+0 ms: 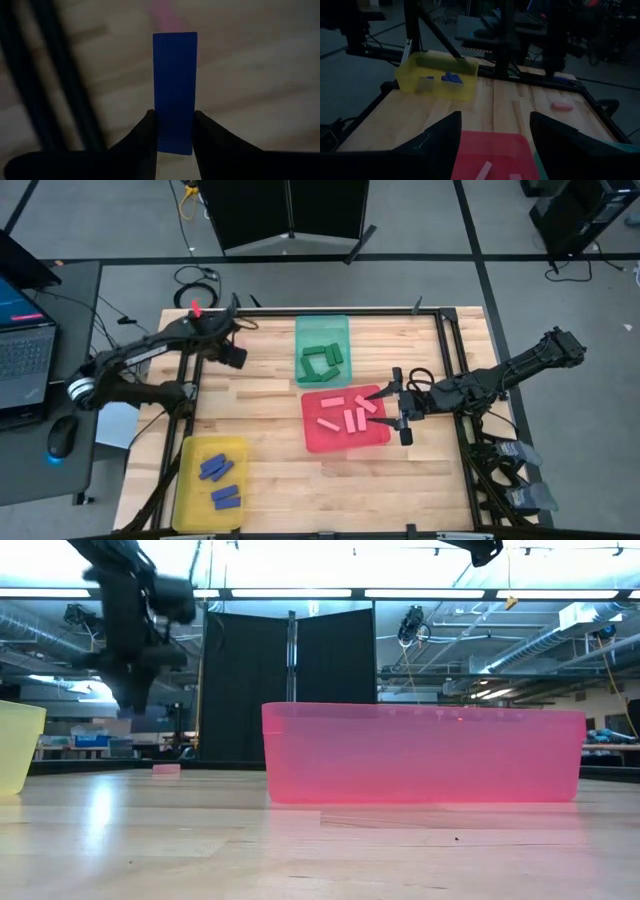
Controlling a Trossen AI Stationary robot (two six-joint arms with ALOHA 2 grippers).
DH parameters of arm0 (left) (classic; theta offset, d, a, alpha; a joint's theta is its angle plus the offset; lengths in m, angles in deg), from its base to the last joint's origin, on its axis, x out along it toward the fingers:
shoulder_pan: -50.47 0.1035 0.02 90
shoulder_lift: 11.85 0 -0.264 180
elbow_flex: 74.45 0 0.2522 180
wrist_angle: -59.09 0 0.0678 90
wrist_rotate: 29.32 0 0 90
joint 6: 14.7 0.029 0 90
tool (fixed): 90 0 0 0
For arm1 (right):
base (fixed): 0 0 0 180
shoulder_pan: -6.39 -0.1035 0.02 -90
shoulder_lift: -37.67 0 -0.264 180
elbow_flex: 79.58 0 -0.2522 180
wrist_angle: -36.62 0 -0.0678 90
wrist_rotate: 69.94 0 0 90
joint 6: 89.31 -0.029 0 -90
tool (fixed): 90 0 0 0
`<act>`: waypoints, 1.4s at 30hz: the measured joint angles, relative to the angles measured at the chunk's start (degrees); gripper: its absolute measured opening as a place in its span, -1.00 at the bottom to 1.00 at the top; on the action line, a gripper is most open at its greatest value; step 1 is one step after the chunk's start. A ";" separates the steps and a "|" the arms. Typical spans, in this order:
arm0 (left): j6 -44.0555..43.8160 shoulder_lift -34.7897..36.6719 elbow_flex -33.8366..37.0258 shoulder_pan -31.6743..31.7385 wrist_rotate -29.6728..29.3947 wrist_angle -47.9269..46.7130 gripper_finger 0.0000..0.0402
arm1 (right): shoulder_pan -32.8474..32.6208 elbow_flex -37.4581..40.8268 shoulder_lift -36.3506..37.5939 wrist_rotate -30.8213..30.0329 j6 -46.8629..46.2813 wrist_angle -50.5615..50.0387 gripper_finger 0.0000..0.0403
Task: Sort blocks
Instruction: Put the blue block into the yellow bin
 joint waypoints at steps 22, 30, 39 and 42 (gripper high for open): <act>-27.11 9.67 -0.09 -46.48 26.04 -9.38 -0.52 | 1.16 0.00 0.00 -1.37 -0.04 0.02 0.23; -38.96 4.44 -0.09 -62.36 34.56 -5.28 -0.52 | 1.16 0.00 0.00 -2.83 -0.25 0.02 0.23; -48.39 -0.82 -0.09 -73.87 35.49 8.31 -0.52 | 2.08 0.00 0.02 -3.02 0.00 0.04 0.23; -49.97 -3.55 -0.11 -76.17 35.68 9.80 -0.52 | 2.08 0.00 0.00 -3.02 -0.02 0.22 0.23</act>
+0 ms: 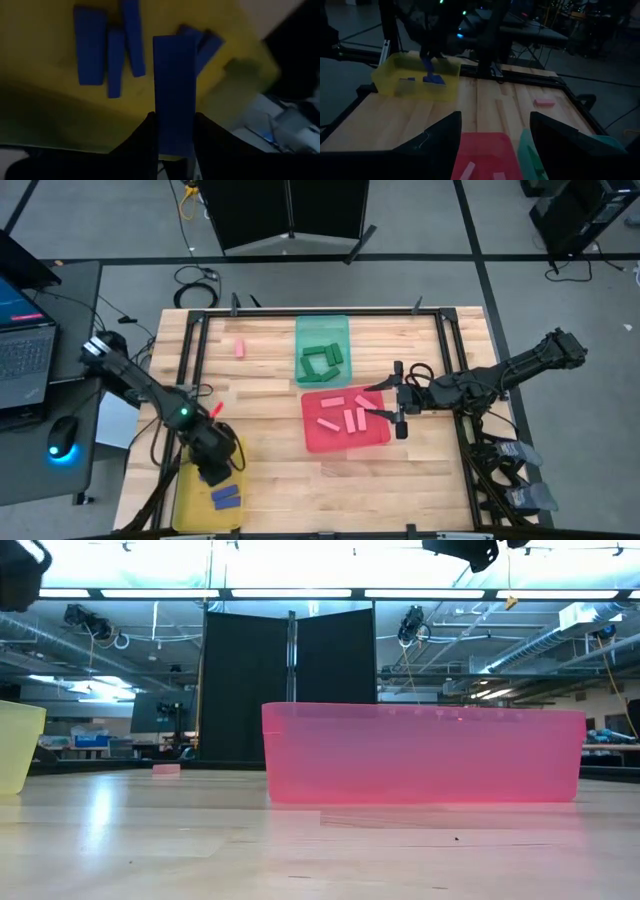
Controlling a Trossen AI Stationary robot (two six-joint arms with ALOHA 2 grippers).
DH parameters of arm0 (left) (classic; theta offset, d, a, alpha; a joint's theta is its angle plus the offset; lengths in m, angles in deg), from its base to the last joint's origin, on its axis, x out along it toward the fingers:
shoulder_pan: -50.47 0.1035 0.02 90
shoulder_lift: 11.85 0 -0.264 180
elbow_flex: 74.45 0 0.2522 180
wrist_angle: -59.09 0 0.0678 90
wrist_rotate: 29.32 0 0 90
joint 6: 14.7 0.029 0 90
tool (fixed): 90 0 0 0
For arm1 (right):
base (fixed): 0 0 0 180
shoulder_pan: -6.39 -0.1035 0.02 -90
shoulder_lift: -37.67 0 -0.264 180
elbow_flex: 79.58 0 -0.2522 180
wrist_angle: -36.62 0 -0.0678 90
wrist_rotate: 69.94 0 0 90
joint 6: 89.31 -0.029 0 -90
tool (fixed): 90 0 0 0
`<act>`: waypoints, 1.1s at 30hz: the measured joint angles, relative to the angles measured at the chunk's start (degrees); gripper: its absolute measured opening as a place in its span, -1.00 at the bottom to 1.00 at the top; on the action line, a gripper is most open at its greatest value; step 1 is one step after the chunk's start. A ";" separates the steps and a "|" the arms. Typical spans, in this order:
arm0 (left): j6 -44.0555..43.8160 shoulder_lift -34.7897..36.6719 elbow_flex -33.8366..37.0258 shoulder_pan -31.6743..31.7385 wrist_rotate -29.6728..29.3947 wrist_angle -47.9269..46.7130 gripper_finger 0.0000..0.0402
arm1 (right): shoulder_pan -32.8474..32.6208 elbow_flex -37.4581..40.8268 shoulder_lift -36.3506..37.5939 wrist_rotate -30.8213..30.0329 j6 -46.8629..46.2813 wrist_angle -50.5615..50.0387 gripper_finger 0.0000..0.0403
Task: Sort blocks
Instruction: Put the blue block into the yellow bin, then put the pink block into the pink bin
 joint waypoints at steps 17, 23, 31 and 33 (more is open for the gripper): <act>2.30 -2.61 -1.27 -6.29 -17.05 2.07 0.38 | 10.91 -6.37 -17.65 -0.74 -4.71 14.28 0.23; 12.80 3.59 -7.70 -7.86 -44.25 2.27 0.38 | 17.05 -23.78 -32.90 4.99 -8.60 6.28 0.23; 36.60 10.38 -15.31 -8.15 -79.49 5.21 0.37 | 22.77 -50.72 -54.56 10.20 -10.31 -0.55 0.23; 38.48 12.36 -16.06 -8.15 -87.57 7.05 0.37 | 23.84 -57.85 -59.87 11.50 -11.70 -3.12 0.23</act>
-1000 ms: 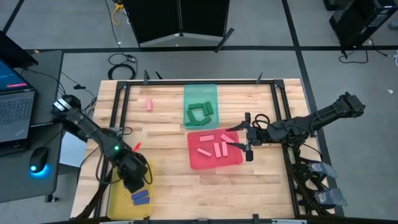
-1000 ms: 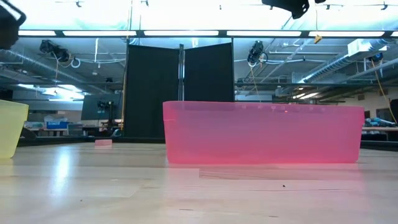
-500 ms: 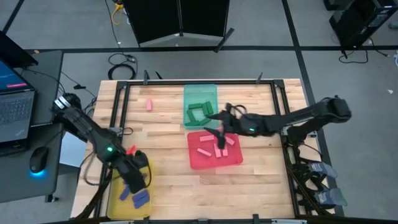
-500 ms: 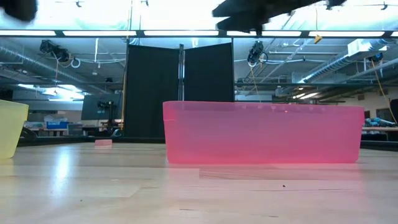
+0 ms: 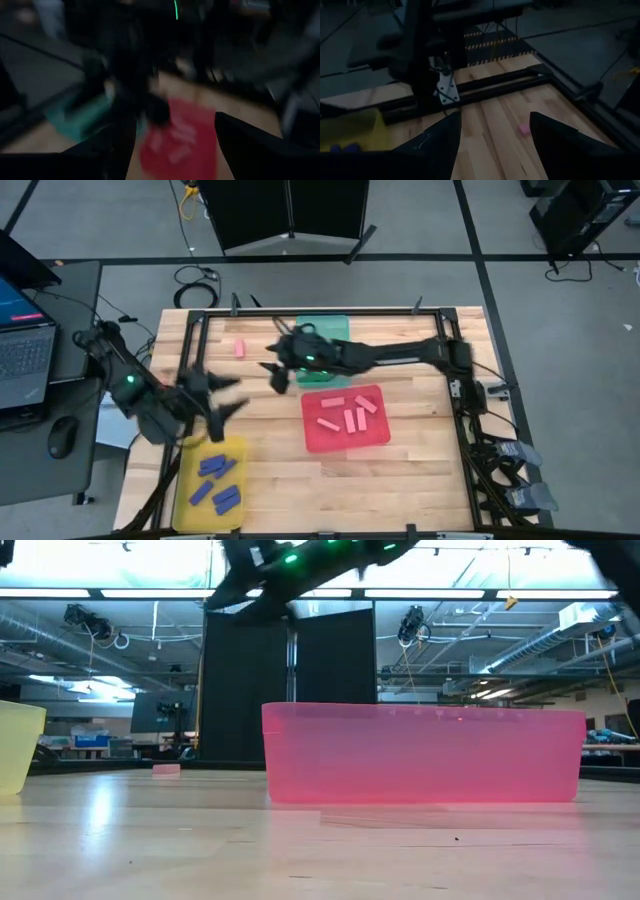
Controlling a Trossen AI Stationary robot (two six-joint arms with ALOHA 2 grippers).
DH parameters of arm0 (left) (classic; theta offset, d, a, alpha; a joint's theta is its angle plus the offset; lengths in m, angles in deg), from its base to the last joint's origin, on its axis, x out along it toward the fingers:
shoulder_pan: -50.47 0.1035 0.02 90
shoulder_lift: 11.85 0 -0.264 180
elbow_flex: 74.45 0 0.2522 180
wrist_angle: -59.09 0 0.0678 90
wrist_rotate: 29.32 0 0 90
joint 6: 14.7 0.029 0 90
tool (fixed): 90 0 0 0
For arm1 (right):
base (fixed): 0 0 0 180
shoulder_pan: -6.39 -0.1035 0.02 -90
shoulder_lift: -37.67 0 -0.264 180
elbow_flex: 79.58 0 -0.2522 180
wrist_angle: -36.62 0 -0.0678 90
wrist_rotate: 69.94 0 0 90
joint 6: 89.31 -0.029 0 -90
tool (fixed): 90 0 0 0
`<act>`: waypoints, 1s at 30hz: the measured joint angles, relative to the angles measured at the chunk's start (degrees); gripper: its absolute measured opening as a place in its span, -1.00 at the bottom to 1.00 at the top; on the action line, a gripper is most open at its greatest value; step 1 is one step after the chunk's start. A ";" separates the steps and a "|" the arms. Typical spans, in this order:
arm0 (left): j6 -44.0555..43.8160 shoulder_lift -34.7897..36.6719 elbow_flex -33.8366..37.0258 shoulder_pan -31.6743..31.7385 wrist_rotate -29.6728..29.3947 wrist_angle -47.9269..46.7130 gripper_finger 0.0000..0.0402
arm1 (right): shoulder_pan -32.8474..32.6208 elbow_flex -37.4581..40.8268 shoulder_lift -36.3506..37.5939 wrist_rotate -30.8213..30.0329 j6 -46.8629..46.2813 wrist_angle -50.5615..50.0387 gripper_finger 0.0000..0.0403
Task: Sort blocks
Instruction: Put the pink block into the pink bin
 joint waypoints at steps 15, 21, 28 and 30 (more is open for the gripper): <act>12.64 11.63 -0.41 0.02 -6.83 0.96 0.29 | 3.44 -35.61 -30.63 3.03 -9.24 -7.18 0.23; 11.15 11.88 -0.35 0.67 -9.32 -0.61 0.26 | 5.48 -37.20 -32.91 2.60 -12.17 -7.26 0.23; -6.25 11.87 -0.35 6.06 -9.47 -16.74 0.14 | 6.17 -37.25 -33.06 2.46 -11.86 -7.59 0.23; -13.76 12.09 -0.34 8.57 -6.56 -23.89 0.09 | 6.19 -37.25 -33.06 2.78 -11.60 -9.05 0.23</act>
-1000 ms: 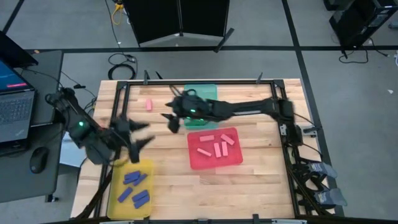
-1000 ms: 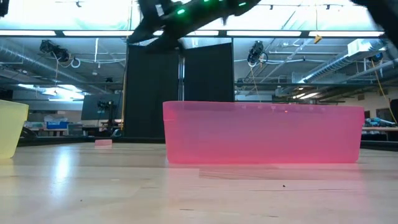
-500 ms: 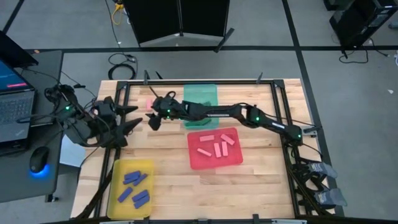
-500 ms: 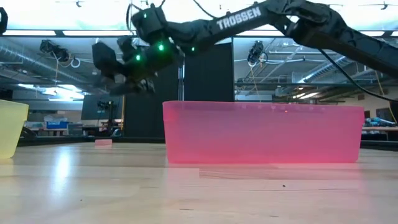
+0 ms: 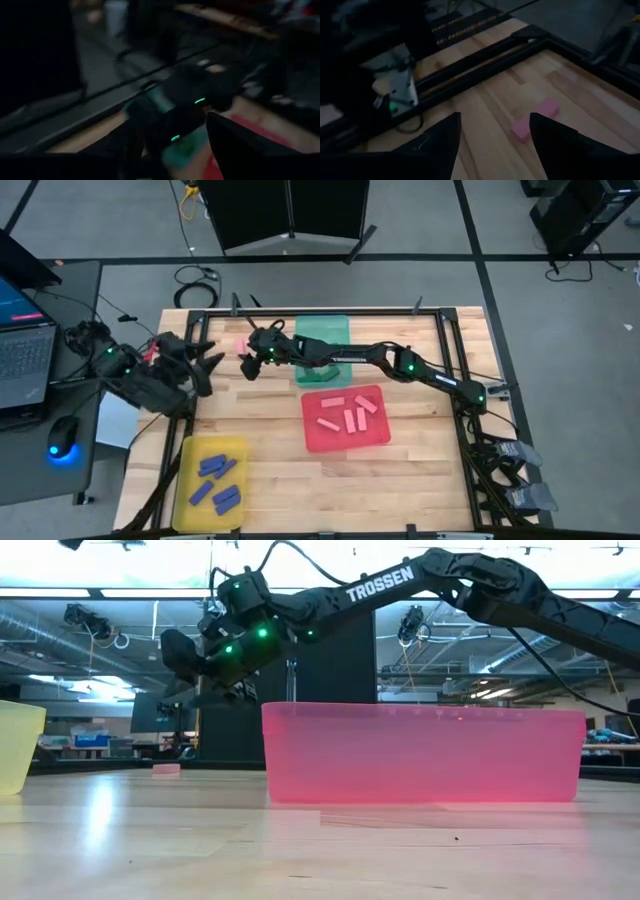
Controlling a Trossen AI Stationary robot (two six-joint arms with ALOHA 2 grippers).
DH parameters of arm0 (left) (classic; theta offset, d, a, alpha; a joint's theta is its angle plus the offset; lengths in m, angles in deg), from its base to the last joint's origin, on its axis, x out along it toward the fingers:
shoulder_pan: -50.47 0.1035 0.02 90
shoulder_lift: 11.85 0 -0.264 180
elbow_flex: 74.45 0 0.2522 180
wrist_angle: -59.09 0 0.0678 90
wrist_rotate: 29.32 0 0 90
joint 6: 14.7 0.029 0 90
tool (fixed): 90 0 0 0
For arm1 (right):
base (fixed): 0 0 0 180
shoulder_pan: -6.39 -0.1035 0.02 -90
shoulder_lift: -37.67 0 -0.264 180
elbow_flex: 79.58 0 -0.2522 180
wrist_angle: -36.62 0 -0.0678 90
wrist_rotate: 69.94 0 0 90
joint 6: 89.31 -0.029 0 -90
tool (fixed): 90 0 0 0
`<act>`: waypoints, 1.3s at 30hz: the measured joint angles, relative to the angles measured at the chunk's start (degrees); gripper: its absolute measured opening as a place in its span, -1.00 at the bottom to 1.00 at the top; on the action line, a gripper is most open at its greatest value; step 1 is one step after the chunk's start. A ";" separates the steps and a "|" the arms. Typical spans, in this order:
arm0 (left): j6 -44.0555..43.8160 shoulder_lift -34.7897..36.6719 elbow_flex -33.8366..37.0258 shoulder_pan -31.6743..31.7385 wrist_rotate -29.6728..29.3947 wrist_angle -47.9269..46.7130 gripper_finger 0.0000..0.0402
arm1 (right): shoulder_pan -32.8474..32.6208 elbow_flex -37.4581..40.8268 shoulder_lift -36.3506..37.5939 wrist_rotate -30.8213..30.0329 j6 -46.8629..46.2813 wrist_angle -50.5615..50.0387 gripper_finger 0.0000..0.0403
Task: Sort blocks
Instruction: Put the pink block into the pink bin
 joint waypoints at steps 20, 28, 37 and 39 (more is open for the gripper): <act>10.06 -6.00 5.91 30.82 29.20 6.05 -0.17 | -4.86 7.68 16.68 -22.84 16.09 2.61 0.12; 24.30 -10.01 8.27 44.42 35.31 14.97 -0.18 | -7.94 35.00 36.15 -32.53 20.24 14.78 0.09; 41.76 -20.69 8.27 74.70 56.89 20.49 -0.50 | -10.25 65.33 53.11 -32.73 16.06 37.18 0.08; 43.54 -24.10 8.23 81.22 62.84 22.13 -0.63 | -10.74 69.04 54.95 -32.74 14.81 39.32 0.08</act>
